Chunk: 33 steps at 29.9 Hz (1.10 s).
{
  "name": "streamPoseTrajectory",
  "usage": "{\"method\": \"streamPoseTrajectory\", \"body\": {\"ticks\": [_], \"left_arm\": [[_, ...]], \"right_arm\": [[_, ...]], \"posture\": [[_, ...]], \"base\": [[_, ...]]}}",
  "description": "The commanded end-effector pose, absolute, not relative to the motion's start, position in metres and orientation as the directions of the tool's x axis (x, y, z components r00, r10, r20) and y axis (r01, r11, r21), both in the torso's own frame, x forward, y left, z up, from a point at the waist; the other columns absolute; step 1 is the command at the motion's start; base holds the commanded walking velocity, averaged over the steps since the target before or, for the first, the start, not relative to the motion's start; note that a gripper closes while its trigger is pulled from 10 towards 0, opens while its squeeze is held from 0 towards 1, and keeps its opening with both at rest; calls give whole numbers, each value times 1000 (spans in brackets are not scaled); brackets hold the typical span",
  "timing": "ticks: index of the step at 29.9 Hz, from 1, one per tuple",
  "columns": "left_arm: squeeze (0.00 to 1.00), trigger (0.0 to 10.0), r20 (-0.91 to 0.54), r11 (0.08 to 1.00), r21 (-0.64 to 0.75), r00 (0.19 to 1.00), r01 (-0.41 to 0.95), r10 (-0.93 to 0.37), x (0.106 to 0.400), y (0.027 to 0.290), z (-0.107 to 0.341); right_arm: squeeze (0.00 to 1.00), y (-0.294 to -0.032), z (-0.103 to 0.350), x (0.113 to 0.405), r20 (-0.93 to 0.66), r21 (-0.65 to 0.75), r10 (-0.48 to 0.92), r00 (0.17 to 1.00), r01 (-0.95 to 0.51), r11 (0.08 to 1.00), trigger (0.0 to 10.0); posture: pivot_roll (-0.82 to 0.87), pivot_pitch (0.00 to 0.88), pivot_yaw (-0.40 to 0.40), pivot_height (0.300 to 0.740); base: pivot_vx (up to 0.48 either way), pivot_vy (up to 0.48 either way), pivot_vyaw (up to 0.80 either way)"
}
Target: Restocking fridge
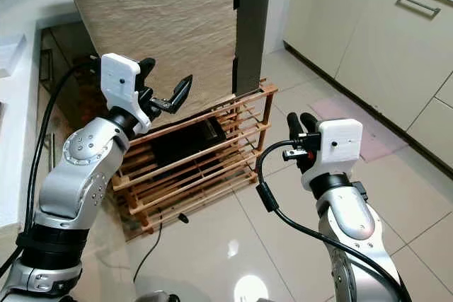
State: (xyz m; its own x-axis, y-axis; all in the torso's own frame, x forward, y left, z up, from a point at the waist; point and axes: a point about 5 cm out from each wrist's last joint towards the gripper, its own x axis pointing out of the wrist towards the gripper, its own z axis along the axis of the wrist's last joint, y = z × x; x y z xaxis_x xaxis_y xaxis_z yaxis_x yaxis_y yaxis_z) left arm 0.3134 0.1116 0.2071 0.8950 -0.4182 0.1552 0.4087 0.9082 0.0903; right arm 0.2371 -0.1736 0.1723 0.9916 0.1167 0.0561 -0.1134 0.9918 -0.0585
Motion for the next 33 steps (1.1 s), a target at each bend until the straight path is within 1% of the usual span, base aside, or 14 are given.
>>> {"method": "streamPoseTrajectory", "body": {"ticks": [1, 4, 10, 14, 20, 24, 33], "left_arm": [[0, 10000, 157, 915, 86, 901, 395, -404, 311, 114, 208], [0, 10000, 172, 916, 115, 901, 383, -398, 309, 114, 208], [0, 10000, 206, 921, 103, 898, 375, -389, 308, 115, 213], [0, 10000, 203, 913, 103, 890, 395, -408, 307, 113, 213], [0, 10000, 199, 916, 100, 894, 390, -402, 308, 113, 212], [0, 10000, 200, 914, 97, 892, 395, -406, 308, 113, 212], [0, 10000, 197, 909, 99, 887, 405, -417, 307, 111, 212]], "right_arm": [[0, -174, 172, 238, 44, -62, 116, 992, -113, 992, 10000], [0, -172, 172, 238, 41, -62, 126, 991, -123, 990, 10000], [0, -172, 172, 239, 37, -62, 128, 991, -126, 990, 10000], [0, -174, 171, 241, 25, -102, 120, 992, -117, 988, 10000], [0, -176, 172, 242, 27, -110, 104, 994, -101, 989, 10000], [0, -179, 171, 243, 27, -87, 82, 996, -80, 993, 10000], [0, -179, 171, 242, 26, -86, 80, 996, -77, 993, 10000]], "posture": [[-27, 34, 34, 740], [-27, 35, 33, 740], [-29, 35, 31, 740], [-29, 34, 28, 740], [-30, 31, 30, 740], [-30, 30, 31, 740], [-27, 27, 32, 740]], "base": [[0, 0, 0], [0, 0, 0], [0, 0, 0], [312, 0, 130], [363, 0, 800], [392, 0, 0], [393, 0, 0]]}}
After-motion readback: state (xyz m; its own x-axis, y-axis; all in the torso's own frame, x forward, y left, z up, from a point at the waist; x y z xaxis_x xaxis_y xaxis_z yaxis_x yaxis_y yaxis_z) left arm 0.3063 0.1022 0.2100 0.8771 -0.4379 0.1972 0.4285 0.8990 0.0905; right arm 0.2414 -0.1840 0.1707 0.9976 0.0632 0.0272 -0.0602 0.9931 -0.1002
